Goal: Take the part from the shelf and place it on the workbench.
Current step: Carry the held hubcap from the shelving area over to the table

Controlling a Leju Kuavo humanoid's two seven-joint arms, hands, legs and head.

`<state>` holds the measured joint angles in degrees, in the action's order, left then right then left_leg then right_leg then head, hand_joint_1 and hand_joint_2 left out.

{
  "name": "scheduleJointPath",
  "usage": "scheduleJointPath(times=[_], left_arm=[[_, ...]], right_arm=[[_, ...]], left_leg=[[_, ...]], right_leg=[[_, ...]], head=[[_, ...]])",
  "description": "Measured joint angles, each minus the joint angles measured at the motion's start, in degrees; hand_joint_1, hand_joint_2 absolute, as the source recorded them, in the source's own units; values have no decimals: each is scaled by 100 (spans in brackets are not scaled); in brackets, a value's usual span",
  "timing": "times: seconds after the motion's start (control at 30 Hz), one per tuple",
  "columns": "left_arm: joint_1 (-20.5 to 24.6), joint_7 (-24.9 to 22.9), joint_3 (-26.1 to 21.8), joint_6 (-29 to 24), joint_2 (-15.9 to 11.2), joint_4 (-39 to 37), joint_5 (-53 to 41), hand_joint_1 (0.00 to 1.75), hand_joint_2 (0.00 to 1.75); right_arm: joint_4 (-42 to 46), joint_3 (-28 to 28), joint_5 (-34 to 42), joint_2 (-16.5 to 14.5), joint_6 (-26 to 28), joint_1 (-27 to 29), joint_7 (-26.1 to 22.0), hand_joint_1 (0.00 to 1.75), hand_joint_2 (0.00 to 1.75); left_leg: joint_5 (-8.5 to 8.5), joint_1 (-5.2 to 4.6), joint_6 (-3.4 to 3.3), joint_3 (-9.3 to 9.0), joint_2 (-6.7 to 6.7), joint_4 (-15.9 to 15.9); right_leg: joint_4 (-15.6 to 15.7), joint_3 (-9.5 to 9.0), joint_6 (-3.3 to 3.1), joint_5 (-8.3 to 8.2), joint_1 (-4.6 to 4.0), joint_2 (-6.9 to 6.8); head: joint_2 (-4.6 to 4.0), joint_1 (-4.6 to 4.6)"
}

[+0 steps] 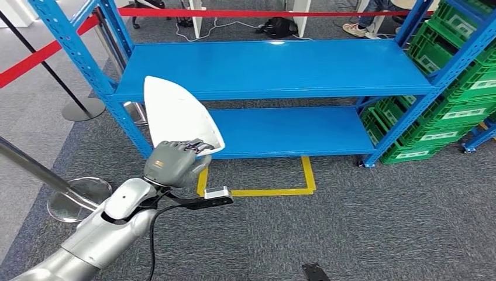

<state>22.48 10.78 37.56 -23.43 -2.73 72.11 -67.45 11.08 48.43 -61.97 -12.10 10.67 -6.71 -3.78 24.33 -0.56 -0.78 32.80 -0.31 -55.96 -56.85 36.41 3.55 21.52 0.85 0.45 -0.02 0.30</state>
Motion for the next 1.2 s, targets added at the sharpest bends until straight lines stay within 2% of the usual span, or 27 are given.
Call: scheduleJointPath(times=[0.03,0.07,0.13,0.17,0.2,0.23,0.3,0.33,0.37,0.4,0.47,0.53,0.57,0.6,0.67,0.7,0.73,0.77,0.8,0.87,0.9,0.93,1.0,1.07,1.13,1.17,1.2], left_arm=[[16,21,-7,4,-4,0,19,175,175],[30,32,-11,8,-8,0,31,175,175],[41,43,-14,19,-19,-4,37,175,175],[38,45,-13,24,-27,-10,39,175,175],[36,48,-11,30,-34,-17,41,175,175],[35,55,-9,36,-39,-25,41,175,175],[41,88,-6,67,-52,-32,35,175,175],[48,113,-6,83,-65,-35,31,175,175],[57,136,-7,92,-80,-37,26,175,175],[64,150,-9,86,-97,-40,23,175,175],[71,129,-37,56,-119,-44,31,175,175],[76,60,-94,43,-121,-46,68,175,175],[81,24,-122,45,-118,-46,87,175,175],[83,-5,-146,48,-118,-46,97,175,175],[77,-55,-186,52,-118,-52,91,175,175],[70,-75,-203,55,-116,-60,83,175,175],[65,-91,-217,59,-115,-67,77,175,175],[65,-104,-229,62,-113,-74,73,175,175],[67,-110,-239,65,-113,-78,72,175,175],[77,-117,-254,75,-110,-79,75,175,175],[77,-117,-256,84,-109,-79,79,175,175],[72,-118,-257,97,-107,-79,85,175,175],[61,-118,-257,121,-93,-79,107,175,175],[61,-117,-257,134,-69,-78,132,175,175],[46,-116,-257,143,-58,-78,142,175,175],[32,-116,-256,148,-60,-78,143,175,175],[20,-116,-255,152,-61,-79,143,175,175]], right_arm=[[0,2,0,-1,-1,-7,-2,0,175],[0,4,1,-1,-1,-13,-2,0,175],[0,8,3,-1,-1,-16,-4,0,175],[0,11,4,-1,-1,-18,-5,0,175],[0,17,4,-1,-1,-22,-6,0,175],[0,25,4,0,-1,-24,-7,0,175],[1,37,-2,0,-1,-30,-6,0,175],[1,40,-8,-9,-4,-35,-8,0,175],[1,42,-14,-18,-7,-45,-8,0,175],[1,43,-20,-26,-9,-56,-8,0,175],[2,45,-25,-33,-8,-64,-5,0,175],[2,49,-27,-33,-3,-55,-2,0,175],[2,51,-29,-33,0,-52,-1,0,175],[2,52,-33,-33,2,-50,-1,0,175],[2,53,-38,-33,2,-41,0,0,175],[2,54,-40,-33,2,-32,2,0,175],[2,54,-40,-33,2,-25,3,0,175],[2,55,-41,-33,2,-21,5,0,175],[2,55,-41,-34,2,-20,6,0,175],[2,55,-40,-34,2,-28,6,0,175],[3,55,-40,-34,3,-32,6,0,175],[3,55,-39,-34,4,-30,6,0,175],[4,56,-39,-34,5,-5,7,0,175],[4,58,-38,-34,6,19,8,0,175],[4,60,-37,-35,6,7,7,0,175],[4,60,-36,-36,6,-6,4,0,175],[4,61,-34,-36,6,-17,2,0,175]], left_leg=[[-27,17,-24,-2,5,26],[-49,36,-42,-1,10,49],[-61,44,-49,17,17,55],[-65,44,-43,24,20,55],[-69,46,-35,28,25,53],[-71,51,-22,29,37,50],[-57,66,27,27,64,24],[-43,59,65,32,82,-2],[-32,48,104,41,97,-28],[-26,32,139,49,122,-46],[-24,30,184,58,197,-56],[82,52,242,93,208,-149],[218,60,272,172,182,-334],[408,65,293,314,137,-653],[762,64,303,685,90,-1442],[820,64,299,808,81,-1690],[762,65,289,828,75,-1725],[601,68,276,734,54,-1532],[389,75,263,556,-9,-1183],[113,111,252,184,-269,-443],[73,124,253,83,-367,-228],[85,128,247,44,-408,-135],[68,125,195,45,-298,-101],[42,133,117,39,-168,-73],[40,121,70,38,-27,-65],[43,110,60,38,53,-66],[46,102,54,38,135,-68]], right_leg=[[-118,58,13,95,-2,0],[-370,167,24,261,-1,-1],[-1181,482,42,685,3,-4],[-1540,614,50,839,7,-6],[-1716,657,53,892,8,-7],[-1648,579,53,832,11,-14],[-907,139,64,529,14,-129],[-530,-68,58,414,11,-218],[-281,-196,30,354,5,-273],[-189,-232,-10,354,-3,-296],[-217,-188,-122,341,-16,-179],[-214,-162,-202,313,-15,-76],[-207,-154,-238,298,-9,-29],[-204,-144,-261,288,-7,19],[-204,-120,-286,274,-11,117],[-205,-111,-288,269,-13,173],[-205,-106,-287,263,-15,232],[-206,-106,-279,257,-13,297],[-206,-108,-267,250,-10,363],[-218,-83,-225,232,-18,492],[-217,-58,-194,215,-17,550],[-206,-32,-157,194,-12,607],[-175,14,-81,158,10,666],[-375,137,-28,291,-8,441],[-1046,448,3,647,-27,114],[-1437,625,15,814,-25,37],[-1711,742,22,903,-24,2]], head=[[0,7],[0,19],[0,42],[0,46],[0,46],[0,49],[0,51],[0,59],[0,60],[0,62],[0,60],[0,55],[0,50],[0,44],[0,39],[0,38],[0,38],[0,38],[0,37],[0,39],[0,40],[0,40],[0,40],[0,79],[0,121],[0,126],[0,124]])
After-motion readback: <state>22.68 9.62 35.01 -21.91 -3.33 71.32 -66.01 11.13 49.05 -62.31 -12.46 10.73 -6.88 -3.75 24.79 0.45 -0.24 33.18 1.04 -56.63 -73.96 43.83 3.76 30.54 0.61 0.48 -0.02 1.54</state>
